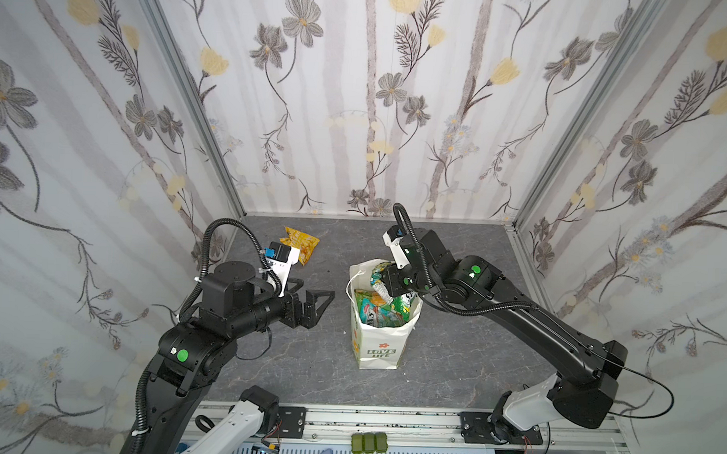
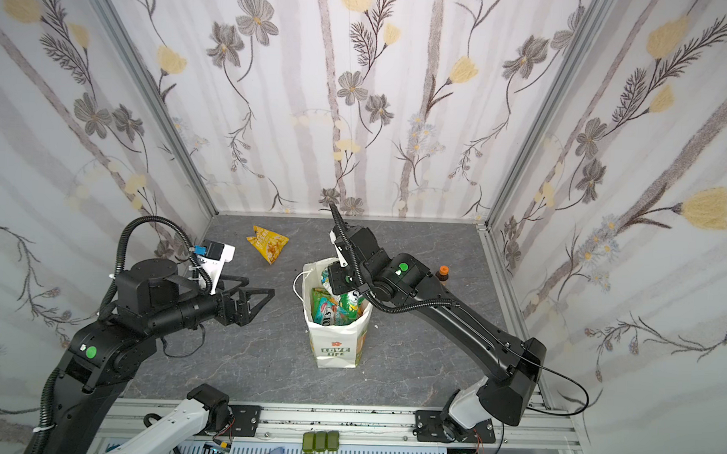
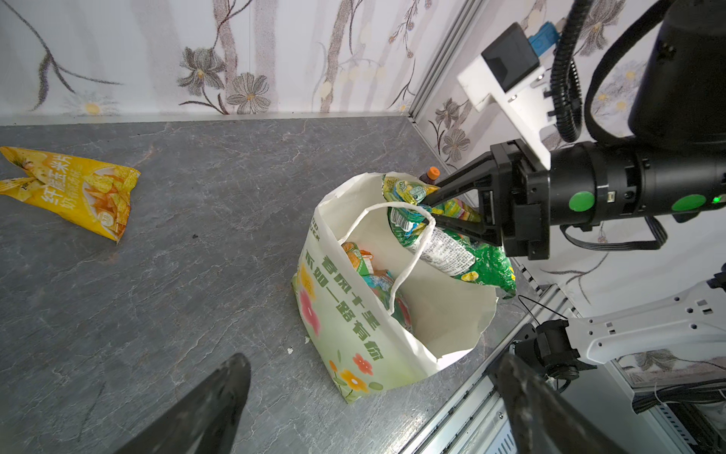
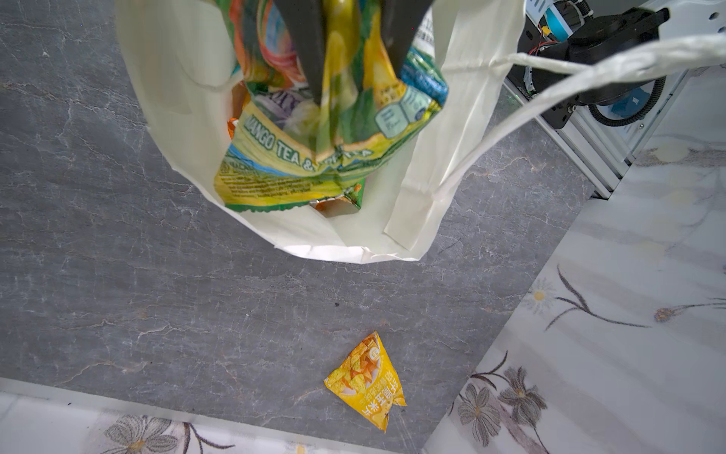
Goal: Take the snacks out of the paper bag
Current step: 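Lift the green Fox's Spring Tea packet out of the bag with the right gripper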
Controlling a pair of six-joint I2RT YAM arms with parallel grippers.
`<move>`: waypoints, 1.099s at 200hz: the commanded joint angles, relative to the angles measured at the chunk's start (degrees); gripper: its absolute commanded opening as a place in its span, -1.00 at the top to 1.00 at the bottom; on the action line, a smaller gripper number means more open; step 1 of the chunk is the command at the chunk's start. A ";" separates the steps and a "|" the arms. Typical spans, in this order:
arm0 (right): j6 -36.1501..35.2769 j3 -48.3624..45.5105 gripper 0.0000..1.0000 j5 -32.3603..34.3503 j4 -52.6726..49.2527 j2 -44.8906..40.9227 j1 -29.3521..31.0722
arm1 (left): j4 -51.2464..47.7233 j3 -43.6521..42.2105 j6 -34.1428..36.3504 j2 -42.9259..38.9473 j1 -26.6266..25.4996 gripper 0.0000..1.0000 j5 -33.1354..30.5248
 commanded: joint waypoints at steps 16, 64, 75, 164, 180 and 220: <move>0.49 0.86 1.00 2.43 5.55 -4.97 0.01 | 4.94 0.79 -3.79 -0.30 0.00 -1.00 1.59; -5.86 -4.01 1.00 4.85 19.27 -15.32 1.01 | 17.54 0.79 -22.87 0.81 -0.03 -1.00 5.89; -8.91 -6.41 1.00 4.75 23.84 -17.89 1.42 | 22.01 0.62 -28.06 1.67 -0.21 -0.98 7.69; -29.60 -18.51 1.00 1.46 41.15 -26.91 6.10 | 37.30 2.65 -38.03 12.24 -16.87 -0.81 0.75; -31.25 -19.08 1.00 0.14 40.73 -26.74 6.80 | 42.39 2.14 -39.23 14.02 -19.32 -0.81 -0.12; -35.38 -19.79 1.00 -4.27 37.45 -25.67 8.78 | 46.90 1.77 -42.13 17.07 -21.29 -0.82 -0.84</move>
